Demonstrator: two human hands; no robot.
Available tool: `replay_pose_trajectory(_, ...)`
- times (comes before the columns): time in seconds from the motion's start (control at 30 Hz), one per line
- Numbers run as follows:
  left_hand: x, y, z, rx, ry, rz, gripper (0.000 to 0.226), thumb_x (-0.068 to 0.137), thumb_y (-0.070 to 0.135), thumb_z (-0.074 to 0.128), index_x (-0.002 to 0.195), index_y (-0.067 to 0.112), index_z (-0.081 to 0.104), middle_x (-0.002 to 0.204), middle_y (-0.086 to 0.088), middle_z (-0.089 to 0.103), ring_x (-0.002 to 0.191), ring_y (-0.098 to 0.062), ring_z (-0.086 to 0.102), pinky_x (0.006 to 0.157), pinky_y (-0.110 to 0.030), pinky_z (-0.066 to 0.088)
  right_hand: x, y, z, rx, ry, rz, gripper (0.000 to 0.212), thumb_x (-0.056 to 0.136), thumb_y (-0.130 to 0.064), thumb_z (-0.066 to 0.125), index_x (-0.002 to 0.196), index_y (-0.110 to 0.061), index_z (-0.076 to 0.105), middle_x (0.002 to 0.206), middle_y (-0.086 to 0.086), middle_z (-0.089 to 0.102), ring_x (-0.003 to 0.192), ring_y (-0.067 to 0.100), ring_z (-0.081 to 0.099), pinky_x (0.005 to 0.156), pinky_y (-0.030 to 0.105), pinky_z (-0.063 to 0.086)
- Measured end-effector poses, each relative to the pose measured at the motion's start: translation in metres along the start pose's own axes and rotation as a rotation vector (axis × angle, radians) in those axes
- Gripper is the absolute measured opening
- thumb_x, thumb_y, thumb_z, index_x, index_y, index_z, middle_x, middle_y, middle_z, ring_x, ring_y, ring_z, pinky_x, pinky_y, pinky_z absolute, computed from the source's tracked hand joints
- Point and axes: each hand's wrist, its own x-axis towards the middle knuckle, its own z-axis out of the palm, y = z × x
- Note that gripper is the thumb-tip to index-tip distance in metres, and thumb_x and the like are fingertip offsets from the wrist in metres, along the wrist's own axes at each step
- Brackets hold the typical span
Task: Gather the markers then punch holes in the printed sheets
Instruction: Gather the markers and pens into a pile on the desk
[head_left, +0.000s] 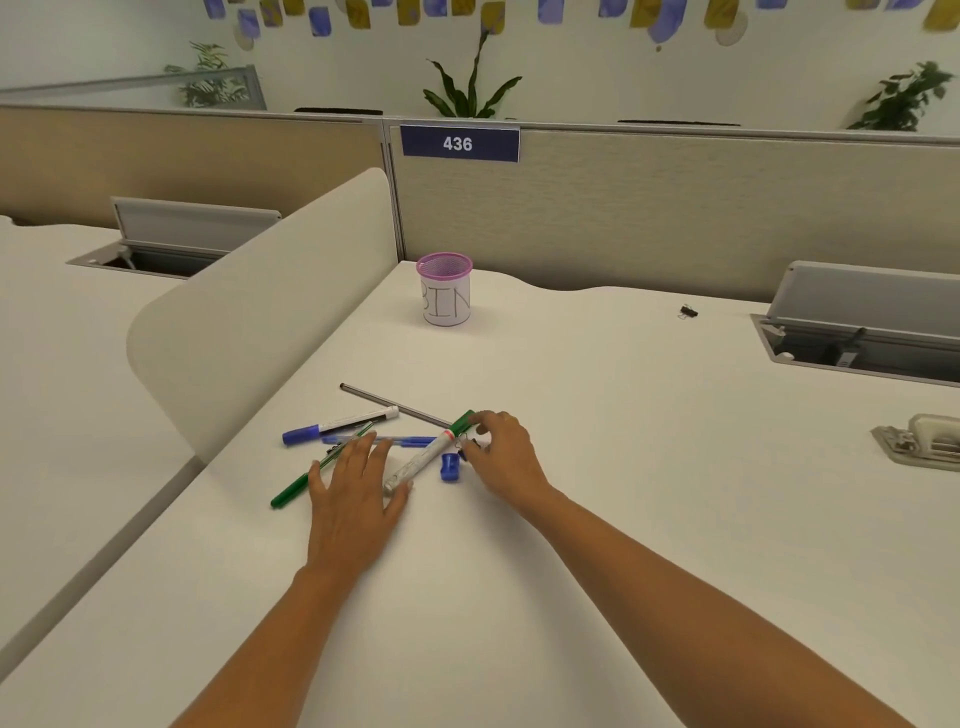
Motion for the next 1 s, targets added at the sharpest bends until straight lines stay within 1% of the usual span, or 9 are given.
replay_pose_trajectory(0.17,-0.002,0.001,-0.001,0.011,0.048,0.016,0.049,0.082,0.035,0.032,0.113,0.011,0.062,0.12,-0.011,0.064,0.11,-0.028,0.063,0.089,-0.058,0.044,-0.006,0.009,0.0,0.04,0.03,0.096,0.03,0.09,-0.009,0.046,0.117,-0.005,0.057,0.117,0.014,0.06,0.108,0.027,0.055,0.09,0.03,0.042)
replay_pose_trajectory(0.3,-0.003,0.001,-0.002,0.024,0.043,0.018,0.049,0.08,0.03,0.031,0.11,0.01,0.063,0.118,-0.011,0.065,0.108,-0.027,0.064,0.09,-0.055,0.045,-0.007,0.003,0.005,0.091,-0.01,0.101,0.03,0.088,-0.005,0.045,0.114,-0.002,0.059,0.115,0.016,0.064,0.088,0.026,0.058,0.087,0.037,0.049)
replay_pose_trajectory(0.43,-0.005,0.001,-0.003,0.03,0.023,-0.011,0.05,0.08,0.03,0.031,0.11,0.009,0.063,0.116,-0.012,0.066,0.107,-0.027,0.064,0.089,-0.055,0.046,-0.01,-0.001,0.007,0.069,-0.079,0.074,0.033,0.088,-0.004,0.047,0.12,-0.003,0.056,0.12,0.014,0.061,0.106,0.029,0.058,0.091,0.033,0.046)
replay_pose_trajectory(0.57,-0.01,0.003,-0.004,0.005,0.04,-0.022,0.048,0.081,0.033,0.035,0.11,0.007,0.063,0.118,-0.014,0.064,0.111,-0.03,0.062,0.09,-0.059,0.043,-0.014,0.005,0.003,0.071,-0.085,0.061,0.034,0.088,-0.005,0.048,0.122,-0.004,0.055,0.119,0.015,0.06,0.1,0.025,0.056,0.09,0.031,0.045)
replay_pose_trajectory(0.63,-0.014,0.008,-0.004,0.027,0.049,-0.017,0.047,0.082,0.034,0.037,0.11,0.007,0.063,0.118,-0.014,0.064,0.111,-0.03,0.062,0.091,-0.061,0.041,-0.018,0.008,-0.001,0.06,-0.086,0.061,0.037,0.088,-0.006,0.049,0.125,-0.004,0.053,0.121,0.014,0.059,0.106,0.025,0.056,0.09,0.028,0.043)
replay_pose_trajectory(0.8,-0.025,0.035,-0.005,-0.052,0.144,0.031,0.032,0.076,0.016,0.069,0.107,0.01,0.065,0.117,-0.012,0.065,0.112,-0.029,0.061,0.096,-0.064,0.034,-0.03,0.021,-0.015,-0.078,-0.092,-0.008,0.038,0.09,-0.007,0.045,0.127,-0.005,0.05,0.128,0.013,0.054,0.116,0.025,0.051,0.096,0.026,0.038)
replay_pose_trajectory(0.87,-0.03,0.053,-0.002,-0.074,0.188,0.102,0.024,0.08,0.021,0.058,0.102,0.014,0.066,0.114,-0.008,0.066,0.112,-0.022,0.058,0.098,-0.059,0.033,-0.036,0.029,-0.025,-0.17,-0.094,-0.052,0.039,0.091,-0.009,0.044,0.13,-0.007,0.048,0.131,0.011,0.051,0.12,0.023,0.048,0.098,0.027,0.036)
replay_pose_trajectory(0.93,-0.032,0.074,-0.003,-0.114,0.146,0.147,0.033,0.081,0.031,0.041,0.099,0.019,0.066,0.111,-0.003,0.067,0.111,-0.015,0.055,0.1,-0.052,0.029,-0.043,0.042,-0.038,-0.291,-0.112,-0.11,0.038,0.092,-0.014,0.044,0.13,-0.009,0.048,0.135,0.009,0.047,0.124,0.023,0.045,0.099,0.031,0.036)
replay_pose_trajectory(1.0,-0.035,0.098,-0.003,-0.118,0.059,0.169,0.038,0.08,0.035,0.037,0.097,0.022,0.068,0.108,0.001,0.069,0.106,-0.016,0.063,0.097,-0.052,0.037,-0.052,0.056,-0.053,-0.473,-0.15,-0.16,0.038,0.094,-0.022,0.042,0.13,-0.011,0.048,0.14,0.006,0.043,0.128,0.024,0.04,0.1,0.038,0.036)
